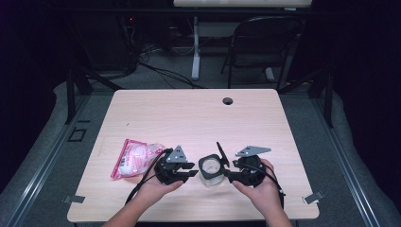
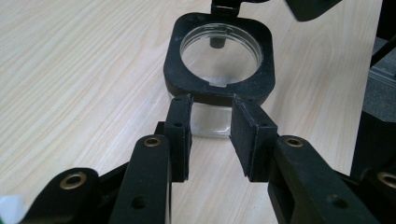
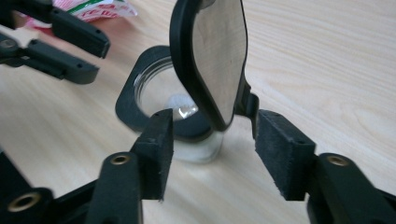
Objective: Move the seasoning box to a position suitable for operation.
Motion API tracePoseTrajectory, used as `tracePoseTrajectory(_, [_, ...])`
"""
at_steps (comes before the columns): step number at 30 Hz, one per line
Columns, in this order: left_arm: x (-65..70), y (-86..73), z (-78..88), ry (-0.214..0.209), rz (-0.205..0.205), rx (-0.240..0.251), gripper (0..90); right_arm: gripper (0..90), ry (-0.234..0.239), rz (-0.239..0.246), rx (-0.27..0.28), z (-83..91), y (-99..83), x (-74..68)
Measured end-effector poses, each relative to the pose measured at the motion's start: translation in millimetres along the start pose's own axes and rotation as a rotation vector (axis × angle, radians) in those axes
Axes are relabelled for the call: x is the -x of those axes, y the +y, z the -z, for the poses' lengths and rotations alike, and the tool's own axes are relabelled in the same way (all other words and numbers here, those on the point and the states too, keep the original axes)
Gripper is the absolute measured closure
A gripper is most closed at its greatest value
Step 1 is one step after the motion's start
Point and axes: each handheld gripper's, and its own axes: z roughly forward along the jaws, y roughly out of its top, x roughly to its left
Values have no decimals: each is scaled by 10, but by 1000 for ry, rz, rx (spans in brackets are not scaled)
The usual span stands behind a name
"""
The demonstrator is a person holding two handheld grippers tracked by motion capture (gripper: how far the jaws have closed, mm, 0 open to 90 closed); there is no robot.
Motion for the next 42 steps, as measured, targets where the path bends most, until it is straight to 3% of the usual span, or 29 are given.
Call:
tracePoseTrajectory(4, [-24, -48, 71, 19, 12, -2, 677, 506, -34, 5, 33, -108, 39, -14])
tracePoseTrajectory(8, [-70, -96, 167, 46, 35, 9, 672, 676, -15, -18, 53, -162, 53, 26])
tracePoseTrajectory(18, [-254, -205, 472, 117, 108, 64, 670, 847, 14, -79, 78, -198, 93, 147])
tracePoseTrajectory(23, [-338, -262, 599, 146, 140, 84, 669, 850, 73, -154, 84, -233, 104, 222])
tracePoseTrajectory(28, [-416, -312, 677, 174, 161, 71, 645, 848, 62, -159, 85, -243, 117, 226])
tracePoseTrajectory(33, [-468, -347, 730, 198, 156, 56, 615, 842, 72, -161, 80, -243, 120, 249])
tracePoseTrajectory(39, [-506, -404, 782, 240, 147, 52, 588, 737, 85, -168, 71, -231, 120, 286])
tracePoseTrajectory(42, [-499, -420, 787, 219, 140, 60, 598, 673, 100, -179, 90, -184, 129, 301])
